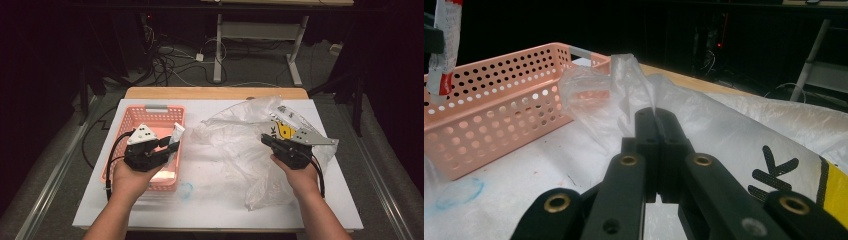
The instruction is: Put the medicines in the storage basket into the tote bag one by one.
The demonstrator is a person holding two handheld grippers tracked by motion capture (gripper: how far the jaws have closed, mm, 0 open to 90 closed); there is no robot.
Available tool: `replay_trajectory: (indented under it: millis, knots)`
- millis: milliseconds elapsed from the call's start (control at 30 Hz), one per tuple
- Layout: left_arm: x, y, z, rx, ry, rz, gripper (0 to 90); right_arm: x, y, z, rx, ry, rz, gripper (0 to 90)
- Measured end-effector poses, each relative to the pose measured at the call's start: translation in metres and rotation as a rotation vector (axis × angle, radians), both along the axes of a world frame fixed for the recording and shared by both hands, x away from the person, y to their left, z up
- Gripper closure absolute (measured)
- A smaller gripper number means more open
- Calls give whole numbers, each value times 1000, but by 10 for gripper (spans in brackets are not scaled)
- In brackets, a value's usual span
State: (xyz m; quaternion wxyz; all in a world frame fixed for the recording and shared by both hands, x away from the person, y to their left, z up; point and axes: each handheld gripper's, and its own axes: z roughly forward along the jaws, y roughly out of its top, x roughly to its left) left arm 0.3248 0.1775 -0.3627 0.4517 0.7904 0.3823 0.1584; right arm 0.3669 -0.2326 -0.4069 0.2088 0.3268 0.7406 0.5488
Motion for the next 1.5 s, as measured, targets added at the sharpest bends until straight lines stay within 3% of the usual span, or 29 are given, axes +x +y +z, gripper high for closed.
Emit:
replay_trajectory:
  millis: [367, 667, 867, 1000, 1100, 1133, 1500]
  knots:
    - [1, -32, 5, -28, -12, -60, 649, -2, -1, 2, 3, -3, -2, 900]
    - [3, -73, -7, -37, 2, -147, 649, -10, 5, 0, -17, -12, -7, 900]
    - [3, -95, -14, -28, -1, -196, 649, -20, 6, 4, 4, -5, -17, 900]
    - [3, -107, -18, -36, 2, -218, 648, -26, 12, 7, -10, -6, -17, 900]
    - [3, -113, -20, -33, 0, -228, 648, -29, 14, 9, -24, -11, -10, 900]
    - [2, -120, -22, -18, -5, -238, 648, -30, 14, 10, -20, -21, -5, 900]
    - [13, -142, -42, -1, 19, -229, 648, -27, 17, 7, 10, -26, 7, 900]
